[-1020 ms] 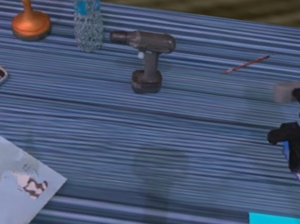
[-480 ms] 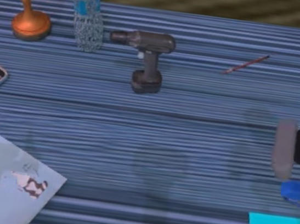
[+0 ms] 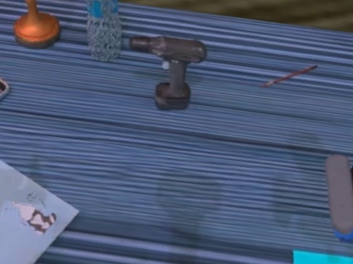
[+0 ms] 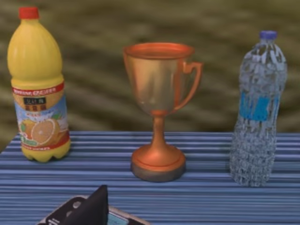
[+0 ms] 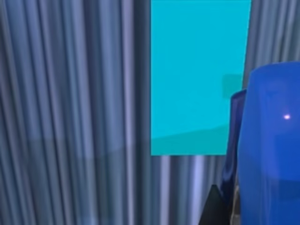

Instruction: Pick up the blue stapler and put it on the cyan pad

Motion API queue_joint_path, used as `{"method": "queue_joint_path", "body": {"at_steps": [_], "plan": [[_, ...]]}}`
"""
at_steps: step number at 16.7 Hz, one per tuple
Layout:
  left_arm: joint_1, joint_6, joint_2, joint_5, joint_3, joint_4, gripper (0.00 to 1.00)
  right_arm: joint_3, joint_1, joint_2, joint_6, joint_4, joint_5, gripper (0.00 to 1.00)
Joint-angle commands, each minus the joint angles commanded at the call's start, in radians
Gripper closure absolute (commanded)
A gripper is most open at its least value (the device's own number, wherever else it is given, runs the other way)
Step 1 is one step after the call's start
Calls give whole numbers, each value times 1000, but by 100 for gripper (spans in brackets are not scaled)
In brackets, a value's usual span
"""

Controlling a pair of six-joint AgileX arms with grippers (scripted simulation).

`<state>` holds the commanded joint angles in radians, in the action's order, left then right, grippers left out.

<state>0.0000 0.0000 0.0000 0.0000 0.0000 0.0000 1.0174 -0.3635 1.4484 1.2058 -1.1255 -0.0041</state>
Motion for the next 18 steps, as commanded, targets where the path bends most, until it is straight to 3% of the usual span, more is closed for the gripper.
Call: {"method": "queue_joint_path", "body": {"at_steps": [6, 13, 18], "plan": [[0, 0, 0, 0, 0, 0, 0, -24, 4, 19, -4, 36, -1, 100], [0, 0, 0, 0, 0, 0, 0, -223, -4, 143, -10, 375, -1, 100], [0, 0, 0, 0, 0, 0, 0, -270, -7, 172, -10, 442, 0, 100]]}}
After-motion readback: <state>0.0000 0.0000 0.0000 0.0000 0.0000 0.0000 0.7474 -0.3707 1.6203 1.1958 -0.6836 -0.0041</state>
